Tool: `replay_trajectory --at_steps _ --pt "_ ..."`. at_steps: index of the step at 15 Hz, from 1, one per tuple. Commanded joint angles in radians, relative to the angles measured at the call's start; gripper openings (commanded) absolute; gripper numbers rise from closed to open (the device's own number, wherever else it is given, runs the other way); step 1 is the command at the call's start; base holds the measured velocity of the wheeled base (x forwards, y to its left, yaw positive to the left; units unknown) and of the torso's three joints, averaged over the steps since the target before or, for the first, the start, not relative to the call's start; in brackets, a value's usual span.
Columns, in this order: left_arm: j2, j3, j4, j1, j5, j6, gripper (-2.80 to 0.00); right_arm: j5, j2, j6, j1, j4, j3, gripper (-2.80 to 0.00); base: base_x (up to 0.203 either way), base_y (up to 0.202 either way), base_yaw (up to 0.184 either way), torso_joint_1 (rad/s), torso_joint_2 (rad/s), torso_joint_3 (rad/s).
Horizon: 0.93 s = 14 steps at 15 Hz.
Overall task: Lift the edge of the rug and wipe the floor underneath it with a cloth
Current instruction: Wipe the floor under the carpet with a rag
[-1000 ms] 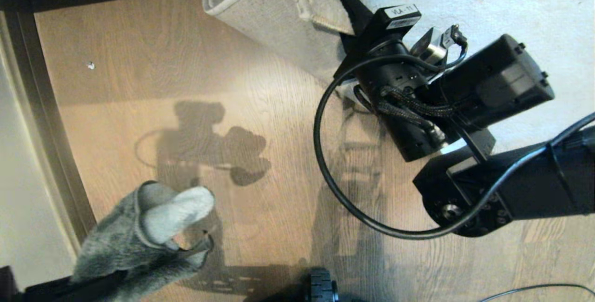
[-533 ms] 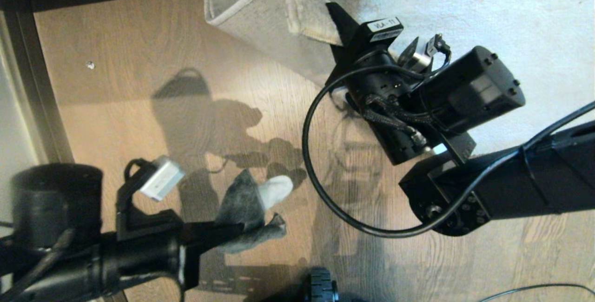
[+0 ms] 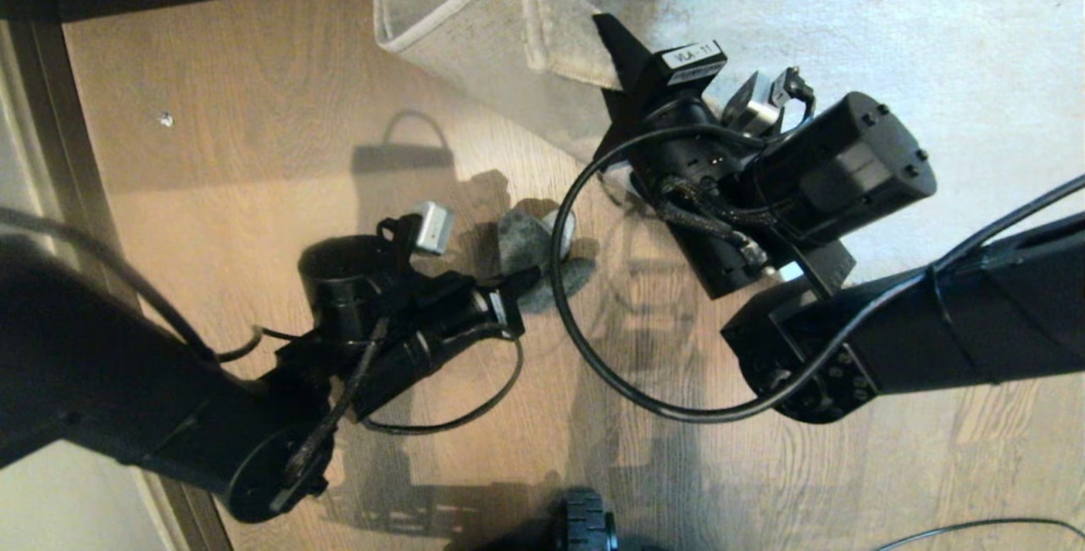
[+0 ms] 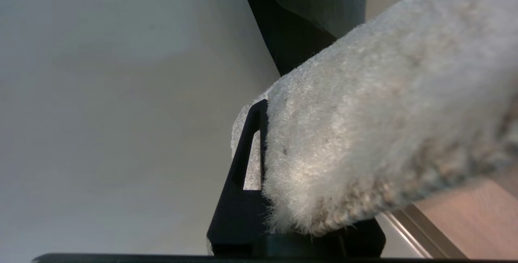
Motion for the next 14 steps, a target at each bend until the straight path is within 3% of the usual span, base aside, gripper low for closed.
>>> replay_trajectory --at_steps 1,3,7,14 --pt "0.104 -0.081 -0.051 0.013 0.059 -0.008 -2.80 -0.003 0.009 0.007 -0.009 -0.009 -0.014 -2.80 0.000 0.000 0.000 0.000 0.00 0.000" --pt "0.110 -0.116 -0.054 0.052 0.089 -0.009 -2.80 -0.003 0.007 0.007 -0.013 -0.009 -0.015 -2.80 0.000 0.000 0.000 0.000 0.00 0.000" --pt "0.085 -0.142 -0.110 0.157 0.089 -0.004 -2.80 -0.003 0.002 0.007 -0.013 -0.011 -0.015 -2.80 0.000 0.000 0.000 0.000 0.00 0.000" --pt "-0.132 -0.119 -0.121 0.307 0.091 0.000 -2.80 0.002 -0.031 0.002 -0.011 -0.009 -0.015 -2.80 0.000 0.000 0.000 0.000 0.00 0.000"
